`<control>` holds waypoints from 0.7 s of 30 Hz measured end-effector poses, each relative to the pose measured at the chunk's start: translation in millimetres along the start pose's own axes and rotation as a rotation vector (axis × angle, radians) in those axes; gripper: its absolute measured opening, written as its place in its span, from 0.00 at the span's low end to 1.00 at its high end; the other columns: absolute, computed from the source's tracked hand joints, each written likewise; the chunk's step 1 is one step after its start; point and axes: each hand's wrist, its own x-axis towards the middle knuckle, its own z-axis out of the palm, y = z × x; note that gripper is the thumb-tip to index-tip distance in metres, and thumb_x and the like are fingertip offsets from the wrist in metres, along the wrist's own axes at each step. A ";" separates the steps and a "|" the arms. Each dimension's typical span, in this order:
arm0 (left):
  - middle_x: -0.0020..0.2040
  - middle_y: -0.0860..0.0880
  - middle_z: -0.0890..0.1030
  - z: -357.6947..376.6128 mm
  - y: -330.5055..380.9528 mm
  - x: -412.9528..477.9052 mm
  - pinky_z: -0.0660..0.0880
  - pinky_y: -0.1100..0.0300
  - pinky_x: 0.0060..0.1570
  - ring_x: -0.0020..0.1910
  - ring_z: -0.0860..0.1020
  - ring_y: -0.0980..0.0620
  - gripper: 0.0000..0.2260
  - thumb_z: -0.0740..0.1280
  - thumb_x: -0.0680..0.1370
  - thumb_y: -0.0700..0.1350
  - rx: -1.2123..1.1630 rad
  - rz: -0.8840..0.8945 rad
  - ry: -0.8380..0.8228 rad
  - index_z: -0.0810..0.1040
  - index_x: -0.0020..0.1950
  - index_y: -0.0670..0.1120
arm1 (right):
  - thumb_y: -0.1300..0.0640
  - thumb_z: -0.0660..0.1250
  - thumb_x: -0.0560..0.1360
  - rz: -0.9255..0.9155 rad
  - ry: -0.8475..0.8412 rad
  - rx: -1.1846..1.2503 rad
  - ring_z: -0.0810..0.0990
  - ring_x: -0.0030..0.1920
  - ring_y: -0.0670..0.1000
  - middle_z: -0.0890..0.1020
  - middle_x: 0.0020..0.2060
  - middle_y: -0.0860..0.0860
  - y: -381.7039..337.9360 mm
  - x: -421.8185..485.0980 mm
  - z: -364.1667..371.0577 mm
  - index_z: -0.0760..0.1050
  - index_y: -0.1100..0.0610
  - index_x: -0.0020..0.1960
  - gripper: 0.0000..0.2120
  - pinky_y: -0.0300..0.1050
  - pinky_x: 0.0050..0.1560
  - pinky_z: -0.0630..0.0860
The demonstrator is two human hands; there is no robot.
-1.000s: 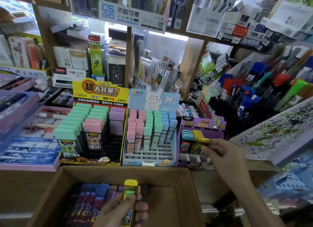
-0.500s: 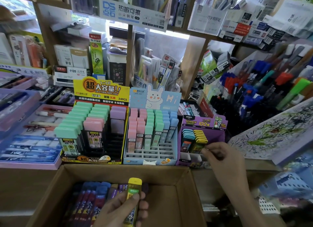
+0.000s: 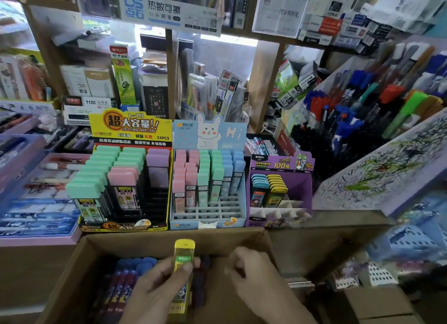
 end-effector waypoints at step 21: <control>0.43 0.47 0.86 83.3 87.5 69.5 0.81 0.45 0.50 0.45 0.85 0.45 0.05 0.73 0.77 0.43 0.462 0.548 -0.254 0.85 0.48 0.53 | 0.45 0.68 0.79 0.021 -0.446 -0.041 0.78 0.62 0.52 0.78 0.62 0.51 7.4 -0.5 -2.5 0.77 0.52 0.63 0.16 0.47 0.65 0.75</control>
